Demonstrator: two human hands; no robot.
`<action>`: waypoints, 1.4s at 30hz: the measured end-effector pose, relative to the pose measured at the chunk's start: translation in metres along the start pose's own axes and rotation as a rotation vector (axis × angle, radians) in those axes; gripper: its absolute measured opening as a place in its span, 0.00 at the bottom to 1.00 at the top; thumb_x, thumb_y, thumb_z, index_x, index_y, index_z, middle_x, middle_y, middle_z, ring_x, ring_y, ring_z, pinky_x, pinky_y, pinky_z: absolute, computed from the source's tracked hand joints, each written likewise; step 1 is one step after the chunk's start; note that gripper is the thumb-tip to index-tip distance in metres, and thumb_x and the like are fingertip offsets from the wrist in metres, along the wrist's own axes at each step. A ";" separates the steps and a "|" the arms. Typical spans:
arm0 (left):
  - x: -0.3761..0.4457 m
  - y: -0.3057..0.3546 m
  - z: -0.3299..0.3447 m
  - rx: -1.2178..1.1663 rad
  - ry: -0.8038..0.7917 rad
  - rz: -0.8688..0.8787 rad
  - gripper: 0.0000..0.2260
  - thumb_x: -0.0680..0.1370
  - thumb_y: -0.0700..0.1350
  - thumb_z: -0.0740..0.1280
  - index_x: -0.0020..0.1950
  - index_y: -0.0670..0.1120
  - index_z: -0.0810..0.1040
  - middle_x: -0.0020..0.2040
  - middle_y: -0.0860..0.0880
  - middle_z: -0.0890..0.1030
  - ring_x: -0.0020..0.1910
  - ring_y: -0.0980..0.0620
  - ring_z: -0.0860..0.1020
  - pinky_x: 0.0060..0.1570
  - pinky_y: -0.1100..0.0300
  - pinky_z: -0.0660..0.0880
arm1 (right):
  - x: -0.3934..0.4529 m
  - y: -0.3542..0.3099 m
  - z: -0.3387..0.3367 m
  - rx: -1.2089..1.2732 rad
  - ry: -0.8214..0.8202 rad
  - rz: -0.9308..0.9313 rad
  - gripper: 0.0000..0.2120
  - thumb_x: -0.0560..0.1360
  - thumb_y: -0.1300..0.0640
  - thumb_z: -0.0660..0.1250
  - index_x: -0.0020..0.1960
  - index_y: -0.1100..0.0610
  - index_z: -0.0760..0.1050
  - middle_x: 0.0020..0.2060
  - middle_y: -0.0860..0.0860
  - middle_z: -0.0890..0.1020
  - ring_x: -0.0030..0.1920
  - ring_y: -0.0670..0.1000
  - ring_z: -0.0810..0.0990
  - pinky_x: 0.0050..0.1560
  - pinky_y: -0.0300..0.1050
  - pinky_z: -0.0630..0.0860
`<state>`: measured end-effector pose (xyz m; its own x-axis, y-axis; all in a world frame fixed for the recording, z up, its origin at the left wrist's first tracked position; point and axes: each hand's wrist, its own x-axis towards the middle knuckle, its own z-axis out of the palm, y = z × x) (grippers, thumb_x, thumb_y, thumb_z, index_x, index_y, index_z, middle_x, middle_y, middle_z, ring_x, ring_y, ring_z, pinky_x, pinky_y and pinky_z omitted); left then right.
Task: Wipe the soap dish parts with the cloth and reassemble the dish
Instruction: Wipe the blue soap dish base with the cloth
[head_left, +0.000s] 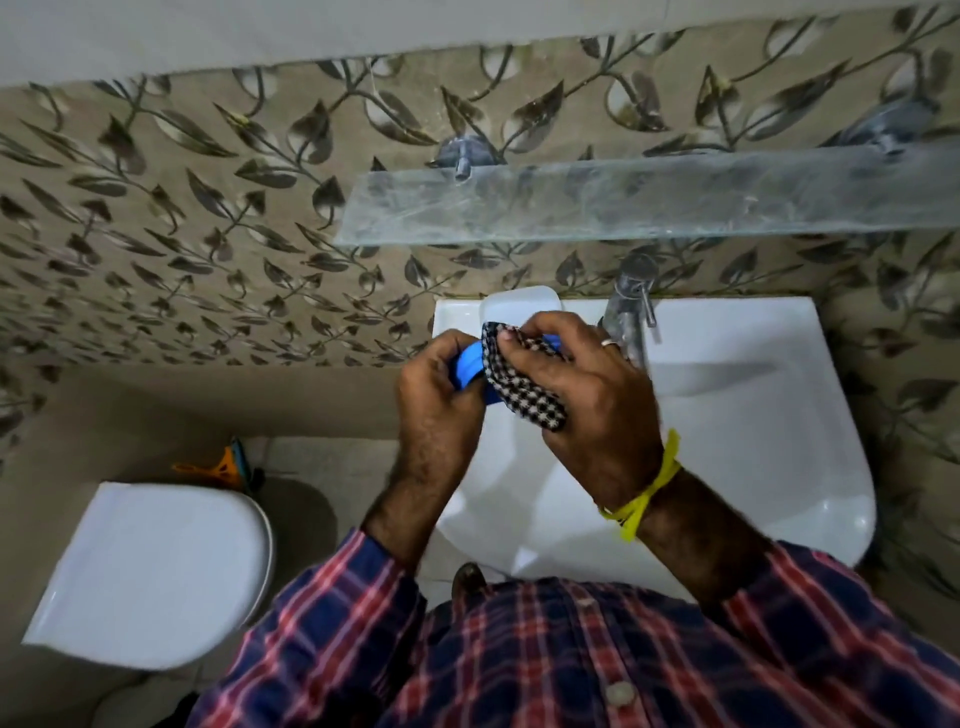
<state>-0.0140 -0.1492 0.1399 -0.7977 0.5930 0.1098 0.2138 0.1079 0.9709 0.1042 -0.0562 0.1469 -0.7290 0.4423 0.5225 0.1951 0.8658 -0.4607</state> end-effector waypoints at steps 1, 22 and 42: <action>0.001 0.000 -0.003 -0.003 0.010 0.017 0.20 0.70 0.25 0.70 0.38 0.51 0.77 0.33 0.57 0.78 0.34 0.62 0.75 0.36 0.64 0.76 | -0.005 -0.001 -0.002 -0.019 0.008 -0.016 0.16 0.78 0.59 0.67 0.65 0.54 0.80 0.59 0.55 0.81 0.52 0.59 0.81 0.50 0.54 0.80; -0.009 -0.011 -0.009 -0.177 0.052 -0.058 0.17 0.71 0.28 0.72 0.40 0.51 0.79 0.37 0.51 0.80 0.39 0.50 0.77 0.44 0.47 0.79 | -0.004 -0.016 0.003 -0.009 0.060 0.100 0.16 0.77 0.51 0.64 0.62 0.52 0.82 0.58 0.56 0.81 0.53 0.57 0.82 0.46 0.52 0.82; -0.011 -0.006 -0.010 -0.023 -0.022 0.137 0.14 0.69 0.29 0.68 0.43 0.48 0.77 0.38 0.49 0.79 0.38 0.58 0.76 0.42 0.64 0.75 | 0.004 -0.023 -0.015 -0.148 -0.051 0.036 0.23 0.70 0.63 0.62 0.63 0.55 0.79 0.59 0.52 0.80 0.47 0.60 0.80 0.41 0.53 0.78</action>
<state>-0.0121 -0.1640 0.1353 -0.7493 0.6182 0.2373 0.3065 0.0061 0.9519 0.1065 -0.0706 0.1706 -0.7513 0.4643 0.4690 0.3134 0.8764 -0.3656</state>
